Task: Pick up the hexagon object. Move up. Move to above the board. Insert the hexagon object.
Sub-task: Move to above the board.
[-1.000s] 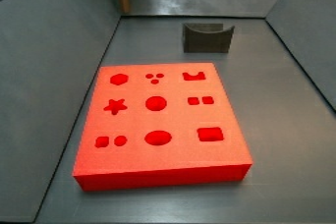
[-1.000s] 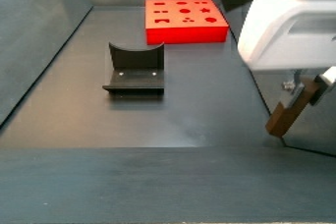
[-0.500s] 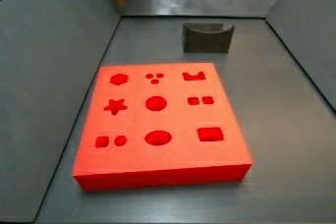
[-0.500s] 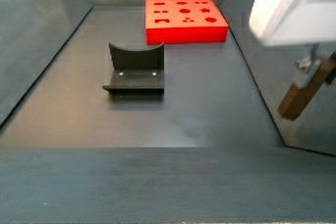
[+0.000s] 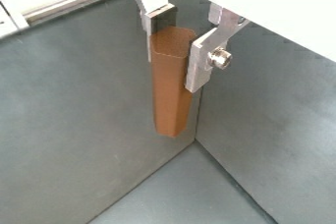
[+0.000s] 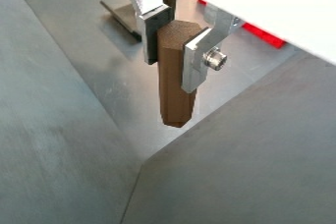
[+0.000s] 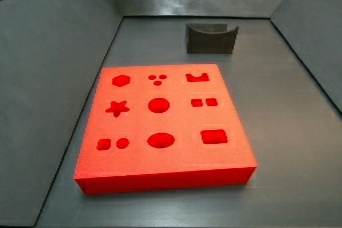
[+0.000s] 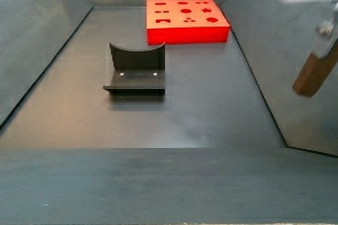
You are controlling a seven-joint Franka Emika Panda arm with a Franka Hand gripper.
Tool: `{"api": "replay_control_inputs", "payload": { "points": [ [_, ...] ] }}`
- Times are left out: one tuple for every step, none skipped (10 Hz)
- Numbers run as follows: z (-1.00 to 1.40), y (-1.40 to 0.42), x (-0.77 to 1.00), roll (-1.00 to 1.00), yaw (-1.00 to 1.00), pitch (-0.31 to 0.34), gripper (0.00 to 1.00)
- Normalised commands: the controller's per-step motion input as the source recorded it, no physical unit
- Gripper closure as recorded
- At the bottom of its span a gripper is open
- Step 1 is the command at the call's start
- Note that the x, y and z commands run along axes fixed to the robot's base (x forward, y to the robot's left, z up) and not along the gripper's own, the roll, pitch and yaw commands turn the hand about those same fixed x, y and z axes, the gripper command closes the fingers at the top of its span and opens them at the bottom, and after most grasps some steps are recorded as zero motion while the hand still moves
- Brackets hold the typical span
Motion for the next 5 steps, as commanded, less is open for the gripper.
{"api": "replay_control_inputs", "payload": {
  "points": [
    [0.89, -0.07, -0.47, 0.09, 0.02, 0.073, 1.0],
    [0.75, -0.05, -0.46, 0.08, 0.02, 0.081, 1.0],
    [0.52, -0.02, -0.45, 0.07, 0.02, 0.092, 1.0],
    [0.42, -0.02, -0.44, 0.07, 0.02, 0.091, 1.0],
    [0.23, -0.01, -0.44, 0.07, 0.02, 0.091, 1.0]
  ]
}}
